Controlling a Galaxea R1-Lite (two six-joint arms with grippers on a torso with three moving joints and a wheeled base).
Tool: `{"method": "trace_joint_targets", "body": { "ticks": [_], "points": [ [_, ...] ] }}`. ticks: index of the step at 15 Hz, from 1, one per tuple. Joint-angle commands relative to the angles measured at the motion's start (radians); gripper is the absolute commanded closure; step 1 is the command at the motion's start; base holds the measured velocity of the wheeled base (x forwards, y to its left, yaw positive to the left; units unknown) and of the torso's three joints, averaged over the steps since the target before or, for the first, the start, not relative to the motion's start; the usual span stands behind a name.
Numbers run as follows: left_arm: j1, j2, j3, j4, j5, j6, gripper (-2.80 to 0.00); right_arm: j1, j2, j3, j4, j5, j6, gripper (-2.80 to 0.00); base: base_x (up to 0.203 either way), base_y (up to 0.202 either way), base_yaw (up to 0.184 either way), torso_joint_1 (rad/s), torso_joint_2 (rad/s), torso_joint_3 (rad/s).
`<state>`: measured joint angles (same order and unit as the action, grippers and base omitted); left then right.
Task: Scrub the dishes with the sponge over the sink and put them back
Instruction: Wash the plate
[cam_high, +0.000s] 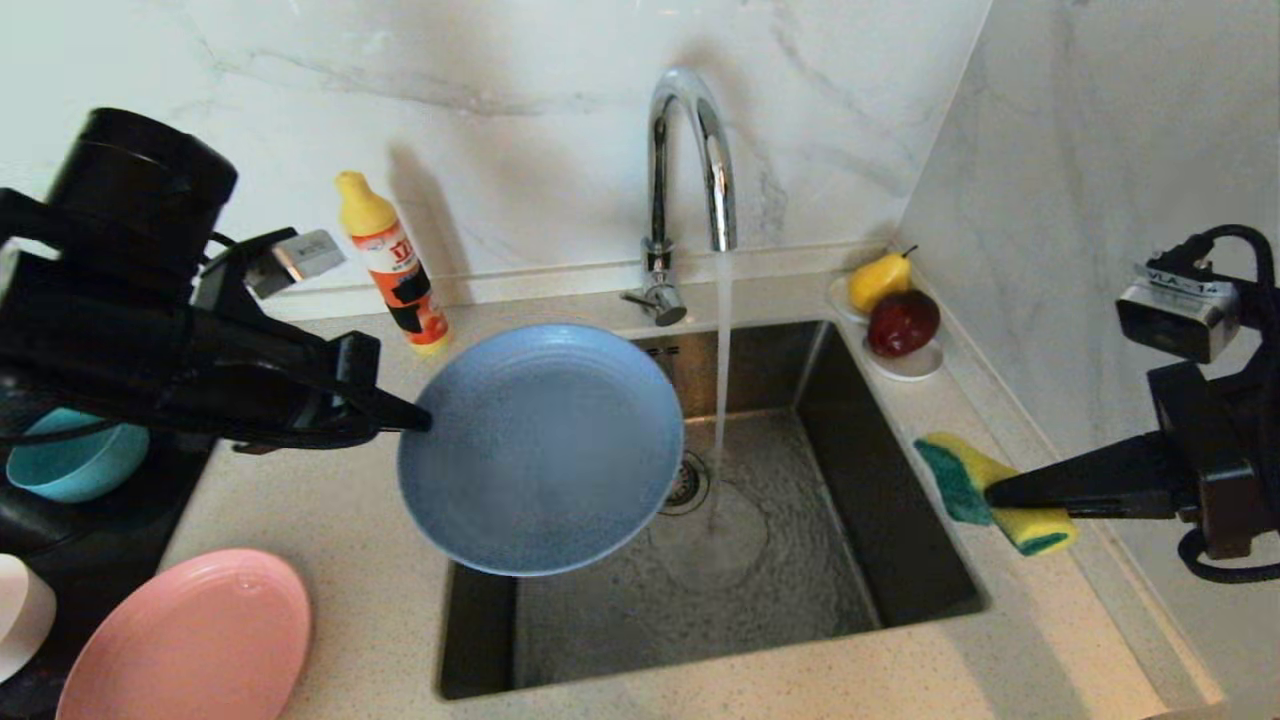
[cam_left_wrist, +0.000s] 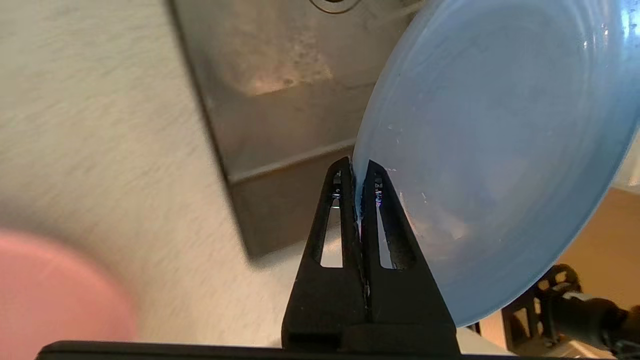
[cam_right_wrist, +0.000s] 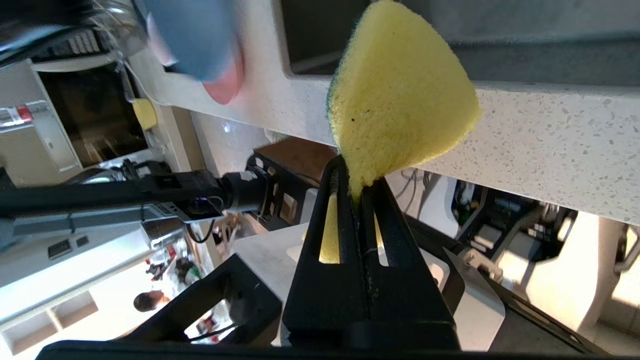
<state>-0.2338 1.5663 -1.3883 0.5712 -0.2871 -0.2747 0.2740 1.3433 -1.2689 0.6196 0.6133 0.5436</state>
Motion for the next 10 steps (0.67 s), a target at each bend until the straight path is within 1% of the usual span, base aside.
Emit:
{"method": "trace_joint_targets", "body": {
  "ticks": [1,3,5,6,10],
  "points": [
    [-0.052,0.113,-0.01,-0.032,0.013,-0.004,0.0,-0.01,-0.064,0.002,0.005,0.003,0.007,0.0,0.0,0.0,0.0,0.0,0.0,0.0],
    [-0.09,0.179,-0.019,-0.072,0.029,-0.018,0.0,-0.042,-0.071,0.01,0.005,0.006,0.003,0.0,0.0,0.0,0.0,0.0,0.0,0.0],
    [-0.129,0.24,-0.029,-0.138,0.037,-0.069,0.0,-0.056,-0.078,0.028,0.003,0.006,0.002,0.0,0.0,0.0,0.0,0.0,0.0,0.0],
    [-0.139,0.269,-0.037,-0.166,0.04,-0.08,0.0,-0.066,-0.084,0.032,0.002,0.009,0.002,0.0,0.0,0.0,0.0,0.0,0.0,0.0],
    [-0.179,0.372,-0.129,-0.19,0.106,-0.098,0.0,-0.09,-0.112,0.031,0.002,0.036,-0.002,0.0,0.0,0.0,0.0,0.0,0.0,0.0]
  ]
}}
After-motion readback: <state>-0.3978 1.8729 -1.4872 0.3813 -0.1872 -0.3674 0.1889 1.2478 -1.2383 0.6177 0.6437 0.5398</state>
